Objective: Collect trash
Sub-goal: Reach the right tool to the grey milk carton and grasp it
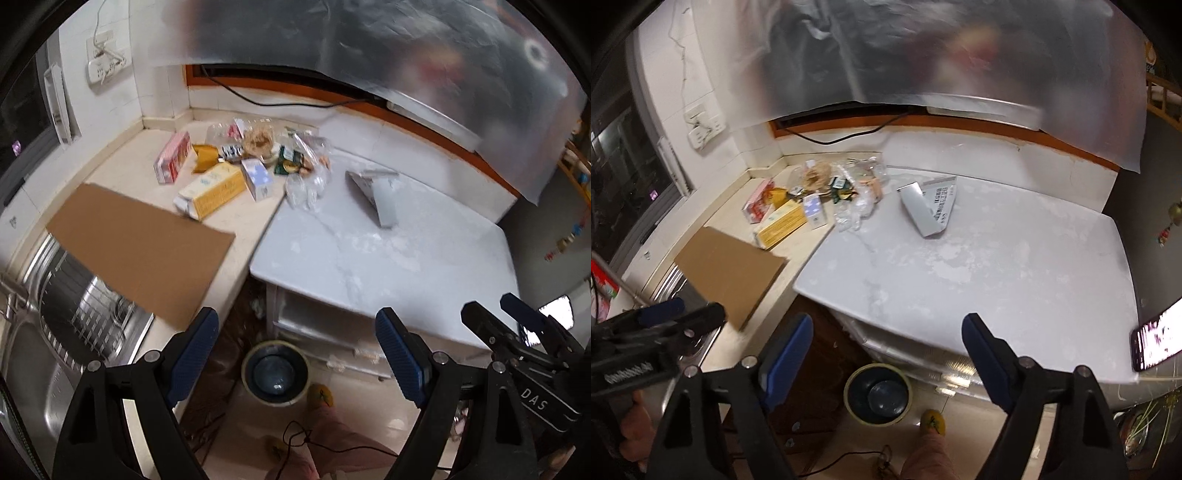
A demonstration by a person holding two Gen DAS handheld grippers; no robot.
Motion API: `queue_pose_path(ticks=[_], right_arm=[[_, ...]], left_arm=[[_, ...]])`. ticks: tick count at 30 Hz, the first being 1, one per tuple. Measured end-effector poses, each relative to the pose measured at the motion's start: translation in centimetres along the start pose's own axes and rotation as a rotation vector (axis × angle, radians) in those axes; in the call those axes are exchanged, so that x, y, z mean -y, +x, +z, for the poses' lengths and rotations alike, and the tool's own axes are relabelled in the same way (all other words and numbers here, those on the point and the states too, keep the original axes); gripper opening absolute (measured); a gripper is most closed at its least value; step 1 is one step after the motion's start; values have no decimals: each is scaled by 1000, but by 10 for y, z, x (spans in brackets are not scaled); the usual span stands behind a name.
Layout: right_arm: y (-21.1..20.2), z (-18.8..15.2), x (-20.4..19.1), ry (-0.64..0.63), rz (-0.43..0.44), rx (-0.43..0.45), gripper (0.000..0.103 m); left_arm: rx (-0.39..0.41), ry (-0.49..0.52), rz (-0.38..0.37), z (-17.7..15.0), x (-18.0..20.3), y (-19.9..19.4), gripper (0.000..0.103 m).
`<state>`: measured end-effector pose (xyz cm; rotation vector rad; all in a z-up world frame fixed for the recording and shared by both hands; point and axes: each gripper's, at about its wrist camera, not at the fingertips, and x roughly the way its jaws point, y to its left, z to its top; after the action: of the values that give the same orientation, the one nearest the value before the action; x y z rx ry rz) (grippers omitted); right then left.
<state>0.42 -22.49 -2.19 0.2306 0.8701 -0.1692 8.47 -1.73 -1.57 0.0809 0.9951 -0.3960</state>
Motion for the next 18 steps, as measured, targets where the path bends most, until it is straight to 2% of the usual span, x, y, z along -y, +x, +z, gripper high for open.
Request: queue_pose_path(ticks=[4, 8, 12, 18], right_arm=[[31, 27, 19, -26, -4, -13, 79], [67, 57, 36, -72, -8, -24, 78], [115, 86, 46, -130, -4, -48, 74], [186, 111, 47, -230, 24, -110, 67]], left_arm=[[4, 10, 3, 36, 13, 25, 85], [-9, 34, 41, 70, 27, 60, 85], [-49, 41, 77, 101, 36, 111, 85], [-113, 13, 104, 136, 34, 181, 85]])
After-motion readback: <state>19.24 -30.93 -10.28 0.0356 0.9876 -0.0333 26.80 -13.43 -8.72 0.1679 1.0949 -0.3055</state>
